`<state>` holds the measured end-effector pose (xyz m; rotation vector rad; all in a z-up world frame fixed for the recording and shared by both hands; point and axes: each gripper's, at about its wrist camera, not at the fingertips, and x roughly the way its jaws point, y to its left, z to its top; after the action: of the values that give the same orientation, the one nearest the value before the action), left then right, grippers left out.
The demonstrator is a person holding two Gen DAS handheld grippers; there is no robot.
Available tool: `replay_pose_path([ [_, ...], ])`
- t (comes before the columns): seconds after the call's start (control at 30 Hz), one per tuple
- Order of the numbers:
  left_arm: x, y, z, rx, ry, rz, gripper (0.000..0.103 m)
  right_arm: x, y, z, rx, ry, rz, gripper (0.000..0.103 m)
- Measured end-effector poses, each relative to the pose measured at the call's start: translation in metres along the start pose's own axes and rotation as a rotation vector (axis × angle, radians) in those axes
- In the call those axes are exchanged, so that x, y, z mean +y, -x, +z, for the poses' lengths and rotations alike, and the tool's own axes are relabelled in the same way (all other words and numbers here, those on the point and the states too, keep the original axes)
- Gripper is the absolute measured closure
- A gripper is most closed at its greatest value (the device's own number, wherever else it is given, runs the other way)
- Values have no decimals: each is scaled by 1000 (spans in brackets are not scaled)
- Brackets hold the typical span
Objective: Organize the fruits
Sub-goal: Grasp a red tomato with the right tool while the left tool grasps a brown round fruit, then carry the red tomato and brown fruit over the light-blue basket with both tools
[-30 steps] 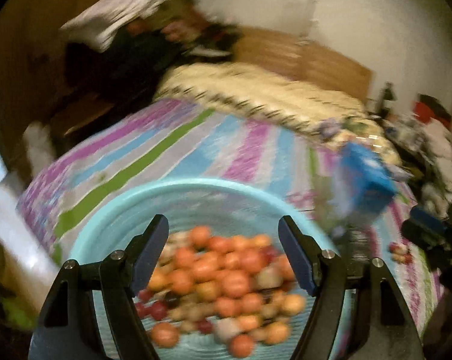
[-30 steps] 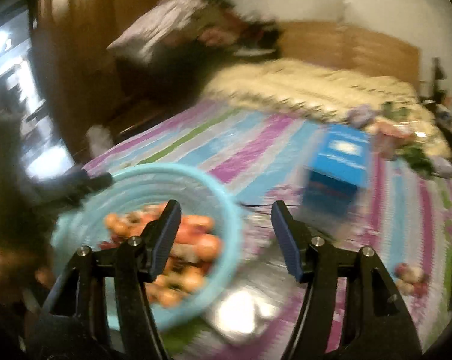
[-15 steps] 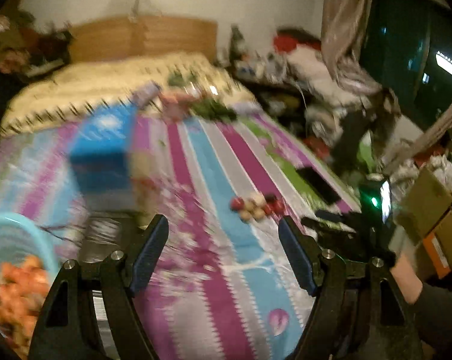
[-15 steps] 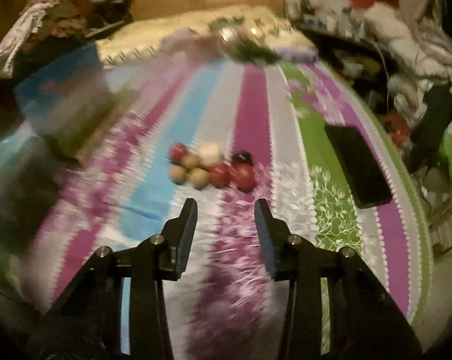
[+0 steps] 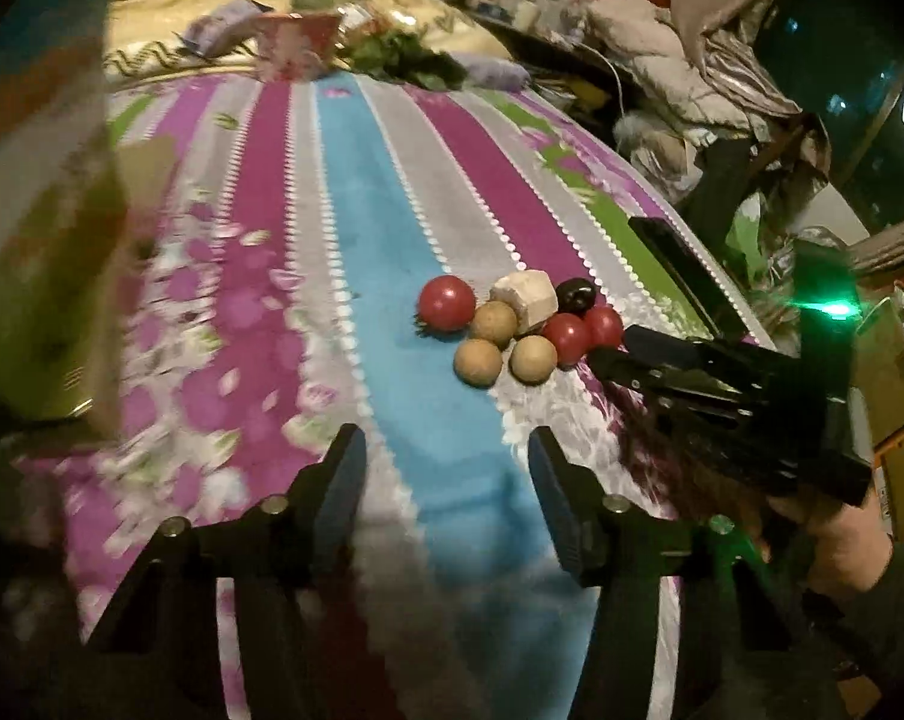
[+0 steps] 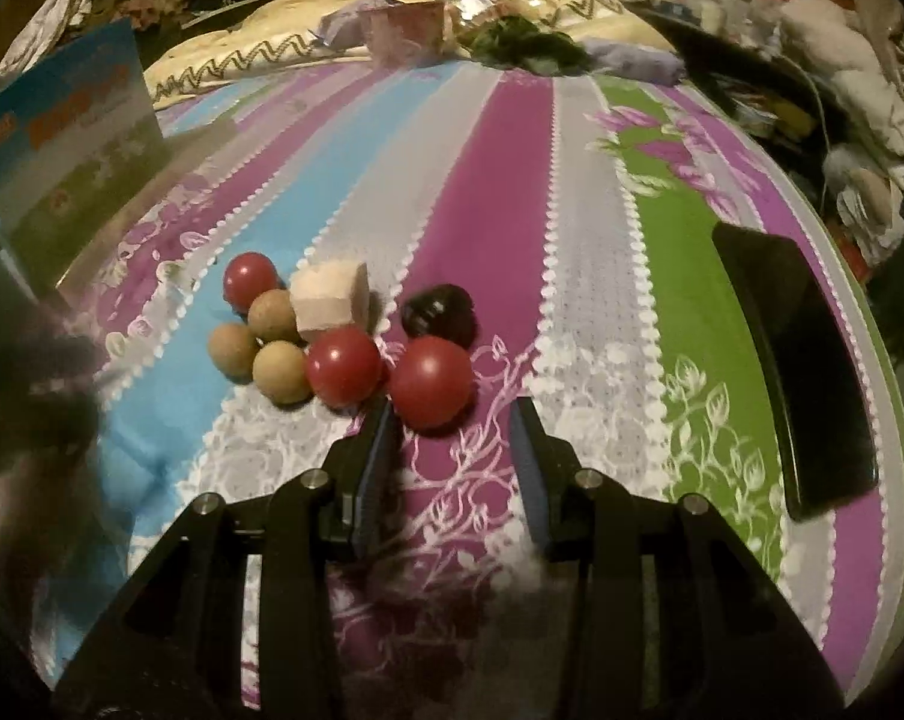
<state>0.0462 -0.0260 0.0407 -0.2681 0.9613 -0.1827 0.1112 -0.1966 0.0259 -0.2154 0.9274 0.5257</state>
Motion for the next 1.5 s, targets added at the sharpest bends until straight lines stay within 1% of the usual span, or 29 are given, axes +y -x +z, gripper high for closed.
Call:
replay_pose_path([
  [0.1, 0, -21, 9, 7, 7, -23, 57, 1, -4, 5, -1, 5, 17, 64],
  [0.13, 0, -26, 11, 8, 9, -29, 57, 0, -6, 6, 2, 3, 20, 65],
  [0.2, -4, -35, 14, 9, -1, -47, 59, -2, -7, 7, 2, -10, 31, 71],
  [0.27, -10, -40, 16, 6, -25, -59, 59, -5, -6, 7, 0, -22, 44, 74],
  [0.4, -16, -47, 16, -10, -59, -64, 59, -5, -3, 5, -12, -29, 61, 74],
  [0.57, -14, -51, 20, -33, -57, -78, 59, -10, 2, 4, -28, -53, 69, 74],
  [0.63, -15, -53, 20, -37, -67, -84, 69, -12, 5, 2, -36, -61, 70, 74],
  [0.67, -16, -53, 21, -38, -71, -87, 77, -12, 6, 2, -39, -65, 71, 74],
  [0.7, -17, -53, 20, -38, -80, -83, 80, -13, 7, 1, -42, -69, 73, 74],
  [0.87, -20, -50, 17, -43, -97, -59, 80, -10, 14, 0, -59, -75, 76, 74],
  [0.93, -21, -44, 16, -57, -99, -42, 80, -9, 20, 2, -69, -78, 64, 74],
  [1.03, -24, -20, 18, -99, -86, -17, 80, -4, 35, 7, -86, -93, 31, 74],
  [1.17, -21, 23, 25, -146, -57, 60, 80, 5, 53, 16, -92, -112, 2, 74],
  [1.2, -18, 40, 27, -160, -48, 93, 80, 9, 59, 20, -96, -115, -2, 74],
  [1.3, -5, 78, 29, -203, -10, 142, 80, 22, 77, 29, -116, -108, 2, 74],
  [1.33, 1, 97, 29, -227, 5, 171, 80, 28, 83, 33, -126, -103, 5, 74],
  [1.5, 29, 164, 29, -298, 81, 248, 80, 62, 111, 52, -174, -71, 45, 74],
])
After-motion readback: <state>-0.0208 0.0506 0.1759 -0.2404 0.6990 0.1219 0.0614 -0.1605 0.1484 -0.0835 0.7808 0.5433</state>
